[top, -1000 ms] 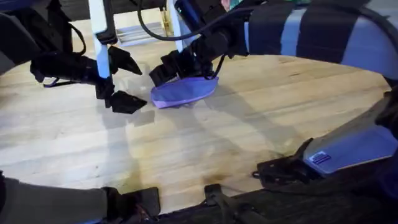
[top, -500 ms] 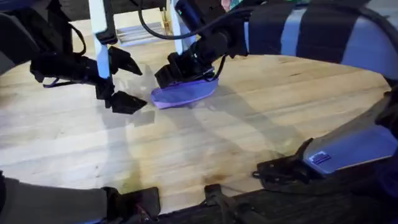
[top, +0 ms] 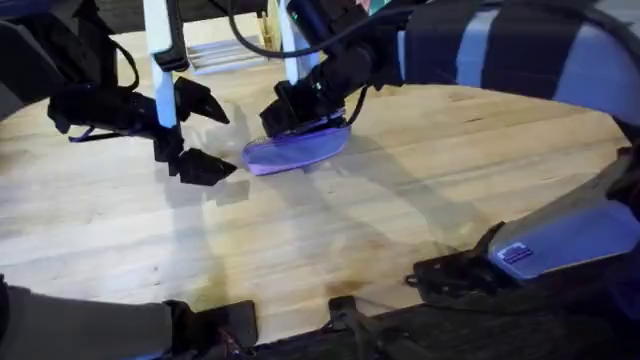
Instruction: Unzip the bag, pick up the pens from the table one at a time and place them inside, then zip the bag closed.
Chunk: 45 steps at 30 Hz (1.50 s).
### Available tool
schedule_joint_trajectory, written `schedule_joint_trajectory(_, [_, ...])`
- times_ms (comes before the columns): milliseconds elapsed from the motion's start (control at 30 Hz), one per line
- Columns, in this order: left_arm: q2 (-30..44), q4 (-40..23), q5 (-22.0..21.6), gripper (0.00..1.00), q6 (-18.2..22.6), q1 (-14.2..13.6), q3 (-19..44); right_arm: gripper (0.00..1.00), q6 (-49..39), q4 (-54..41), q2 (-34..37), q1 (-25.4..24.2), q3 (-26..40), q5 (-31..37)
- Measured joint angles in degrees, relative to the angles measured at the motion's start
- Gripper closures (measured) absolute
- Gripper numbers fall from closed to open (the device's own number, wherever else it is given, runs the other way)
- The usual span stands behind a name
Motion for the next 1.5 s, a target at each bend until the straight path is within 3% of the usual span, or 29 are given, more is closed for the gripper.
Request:
schedule_joint_trajectory(200, [0.00,0.00,1.03,0.008,0.00,0.00,0.00,0.970,-0.02,-0.33,-4.68,-1.93,0.00,0.02])
schedule_joint_trajectory(633, [0.00,-1.40,10.70,0.008,0.00,-0.73,0.00,0.970,-0.04,-0.44,-7.89,-2.28,0.00,0.00])
schedule_joint_trajectory(933, [1.90,0.00,11.03,0.006,0.02,-5.96,0.02,0.971,-0.04,-0.44,-7.89,-2.28,0.00,-0.02])
schedule_joint_trajectory(1200, [6.47,0.56,9.97,0.002,0.00,-6.56,0.02,0.971,-0.04,-0.44,-7.89,-2.28,0.00,-0.20])
schedule_joint_trajectory(1267, [7.06,0.63,9.86,0.128,-0.03,-6.56,0.02,0.972,-0.04,-0.44,-7.89,-2.28,0.00,-0.20])
schedule_joint_trajectory(1400, [7.30,1.09,9.53,0.641,0.00,-6.56,0.02,0.971,-0.04,-0.46,-7.89,-2.28,0.00,-0.22])
schedule_joint_trajectory(1500, [7.30,1.35,9.55,0.880,0.20,-6.49,0.07,0.971,-0.09,-0.48,-7.89,-2.30,0.00,-0.22])
